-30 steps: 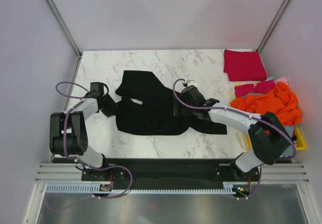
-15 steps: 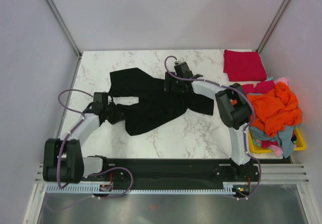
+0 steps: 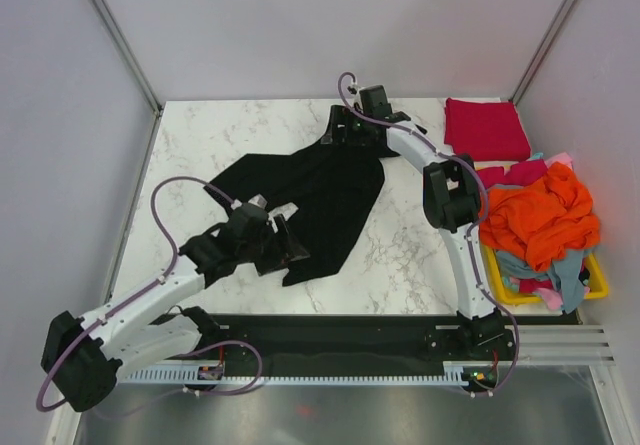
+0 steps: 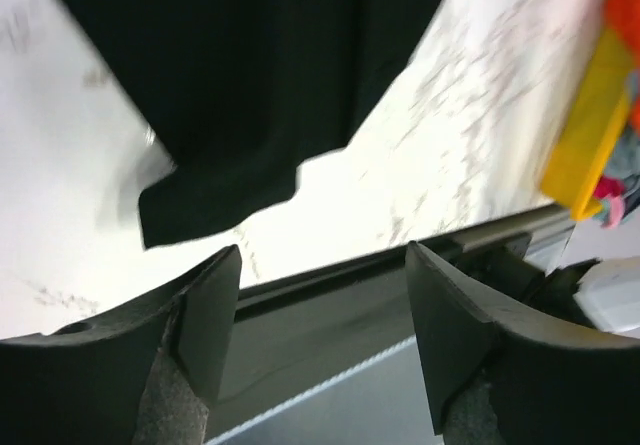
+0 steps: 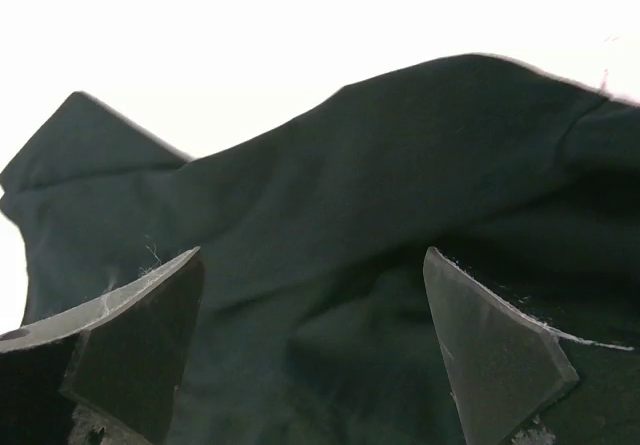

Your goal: Fold and stack the t-shirts

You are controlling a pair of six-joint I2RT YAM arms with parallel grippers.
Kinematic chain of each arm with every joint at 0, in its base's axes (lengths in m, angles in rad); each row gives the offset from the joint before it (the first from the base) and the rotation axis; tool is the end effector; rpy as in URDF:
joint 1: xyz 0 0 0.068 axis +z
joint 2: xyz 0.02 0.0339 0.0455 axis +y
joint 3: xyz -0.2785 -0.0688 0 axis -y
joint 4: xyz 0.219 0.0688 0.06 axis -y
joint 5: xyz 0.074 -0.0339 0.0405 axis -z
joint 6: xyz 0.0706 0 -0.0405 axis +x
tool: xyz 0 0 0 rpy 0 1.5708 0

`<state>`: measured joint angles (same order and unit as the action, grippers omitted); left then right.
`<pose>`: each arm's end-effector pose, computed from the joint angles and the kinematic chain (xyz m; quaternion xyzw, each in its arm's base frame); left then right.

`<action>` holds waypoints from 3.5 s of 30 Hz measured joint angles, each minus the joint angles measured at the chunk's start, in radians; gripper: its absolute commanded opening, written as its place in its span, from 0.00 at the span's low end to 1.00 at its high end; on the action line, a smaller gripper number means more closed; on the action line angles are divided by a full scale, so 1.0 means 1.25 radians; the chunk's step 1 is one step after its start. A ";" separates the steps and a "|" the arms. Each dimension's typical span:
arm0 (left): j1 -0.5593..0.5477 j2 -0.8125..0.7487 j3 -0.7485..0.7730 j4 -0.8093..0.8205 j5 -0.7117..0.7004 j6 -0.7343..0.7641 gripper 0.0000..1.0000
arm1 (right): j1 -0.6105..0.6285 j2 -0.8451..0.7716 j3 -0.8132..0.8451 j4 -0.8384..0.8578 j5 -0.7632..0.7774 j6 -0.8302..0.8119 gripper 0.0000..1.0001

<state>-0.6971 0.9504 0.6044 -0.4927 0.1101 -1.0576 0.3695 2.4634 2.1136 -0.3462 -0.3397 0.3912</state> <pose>0.1337 -0.1220 0.2150 -0.1478 0.9208 -0.3077 0.1889 0.5240 0.2282 0.1794 -0.0619 0.8935 0.2972 0.3308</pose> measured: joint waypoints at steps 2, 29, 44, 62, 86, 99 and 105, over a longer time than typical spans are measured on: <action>0.015 0.008 0.098 -0.050 -0.053 0.033 0.66 | 0.004 -0.034 -0.021 -0.016 -0.001 -0.011 0.98; 0.434 0.562 0.270 0.119 -0.235 0.371 0.38 | 0.072 -0.848 -0.894 0.078 -0.016 0.040 0.98; 0.436 0.580 0.276 0.169 -0.257 0.406 0.55 | 0.072 -0.851 -0.897 0.085 -0.023 0.038 0.98; 0.445 0.541 0.335 0.099 -0.248 0.404 0.02 | 0.047 -0.802 -0.869 0.068 0.047 0.017 0.98; 0.627 0.345 0.550 -0.103 -0.113 0.489 0.02 | -0.193 0.021 0.096 -0.132 0.279 0.037 0.89; 0.644 0.356 0.524 -0.087 -0.002 0.489 0.02 | -0.172 0.223 0.289 0.031 0.176 0.112 0.73; 0.644 0.356 0.519 -0.081 0.023 0.489 0.02 | -0.137 0.246 0.289 0.073 0.179 0.158 0.33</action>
<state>0.1081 1.3960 1.2533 -0.5945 0.1387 -0.4465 0.1978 2.7708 2.4752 -0.2550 -0.1158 0.5892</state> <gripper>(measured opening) 0.031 0.435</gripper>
